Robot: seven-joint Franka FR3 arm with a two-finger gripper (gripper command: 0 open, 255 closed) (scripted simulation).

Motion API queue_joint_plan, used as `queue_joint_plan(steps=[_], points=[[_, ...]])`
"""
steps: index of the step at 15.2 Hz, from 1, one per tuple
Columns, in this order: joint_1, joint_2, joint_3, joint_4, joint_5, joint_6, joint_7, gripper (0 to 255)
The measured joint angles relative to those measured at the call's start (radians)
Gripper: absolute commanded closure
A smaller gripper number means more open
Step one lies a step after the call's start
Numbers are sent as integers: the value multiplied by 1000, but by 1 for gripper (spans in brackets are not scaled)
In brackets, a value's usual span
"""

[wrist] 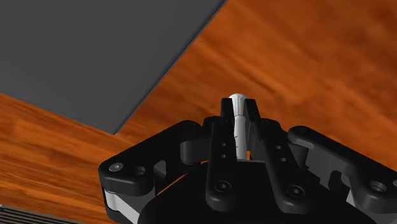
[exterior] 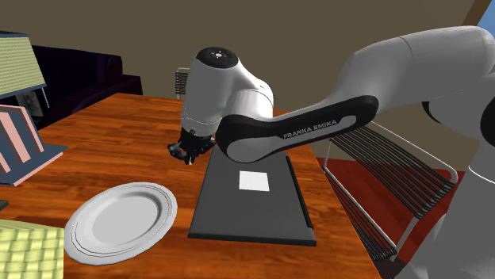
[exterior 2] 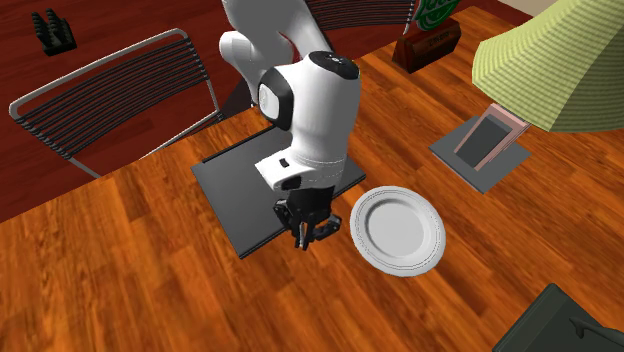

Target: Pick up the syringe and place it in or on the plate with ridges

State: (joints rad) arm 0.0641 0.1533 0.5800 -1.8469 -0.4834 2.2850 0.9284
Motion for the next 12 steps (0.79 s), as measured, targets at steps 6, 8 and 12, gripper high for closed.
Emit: queue_joint_plan(steps=[6, 8, 12], points=[[-3, -19, 7, 58, 36, -67, -41, 255], [-4, -28, 9, 71, 48, -85, -53, 255], [6, -24, 16, 122, 52, -135, -57, 255]])
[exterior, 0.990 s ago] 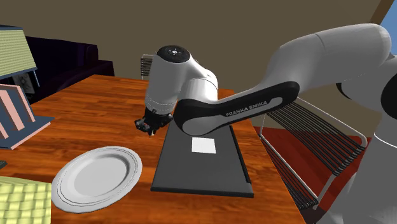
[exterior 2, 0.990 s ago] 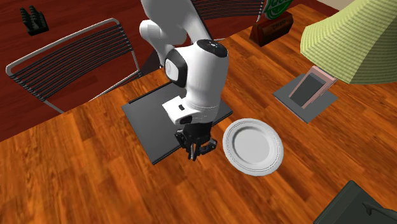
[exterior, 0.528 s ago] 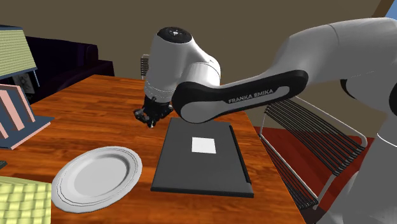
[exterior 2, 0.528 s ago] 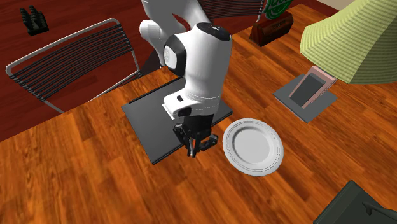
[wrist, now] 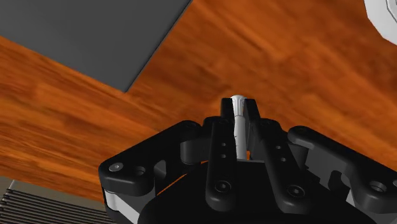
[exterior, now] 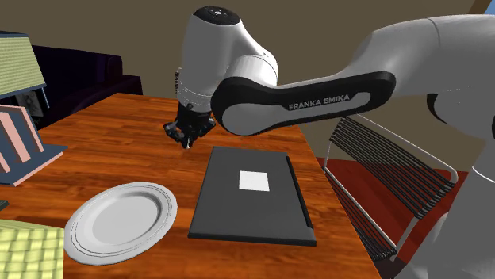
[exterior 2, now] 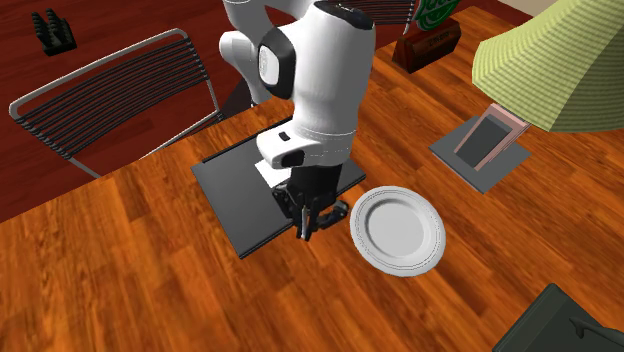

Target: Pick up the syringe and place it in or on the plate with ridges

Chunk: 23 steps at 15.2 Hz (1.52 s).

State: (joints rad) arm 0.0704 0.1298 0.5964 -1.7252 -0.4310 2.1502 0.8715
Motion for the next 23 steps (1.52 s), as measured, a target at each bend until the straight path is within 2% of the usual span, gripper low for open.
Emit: queue_joint_plan(steps=[5, 12, 16, 18, 23], points=[[78, 56, 30, 30, -74, -29, 125, 255], [225, 171, 57, 118, -191, -99, 308, 255], [327, 264, 58, 207, -259, -153, 397, 255], [342, 281, 55, 212, -273, -151, 415, 255], [343, 285, 52, 201, -280, -140, 426, 255]])
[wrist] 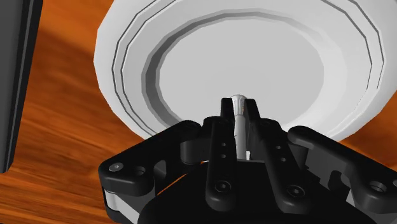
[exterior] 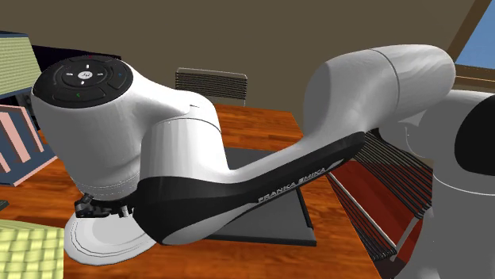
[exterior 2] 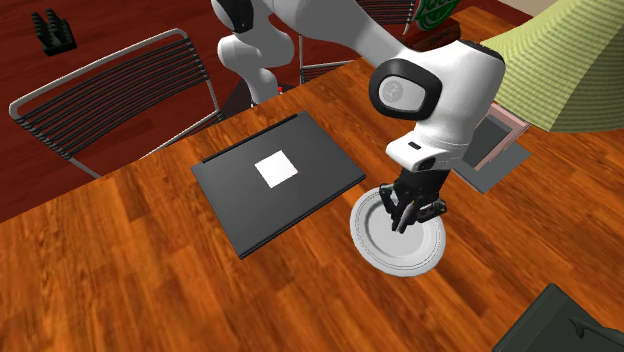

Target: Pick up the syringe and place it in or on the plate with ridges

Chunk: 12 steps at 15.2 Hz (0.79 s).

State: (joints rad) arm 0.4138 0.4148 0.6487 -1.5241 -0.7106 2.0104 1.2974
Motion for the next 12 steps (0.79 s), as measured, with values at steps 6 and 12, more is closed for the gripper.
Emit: queue_joint_plan(steps=[6, 12], points=[[0, 0, 0, 0, 0, 0, 0, 0], [-1, -38, 16, 12, 28, -43, -16, 0]])
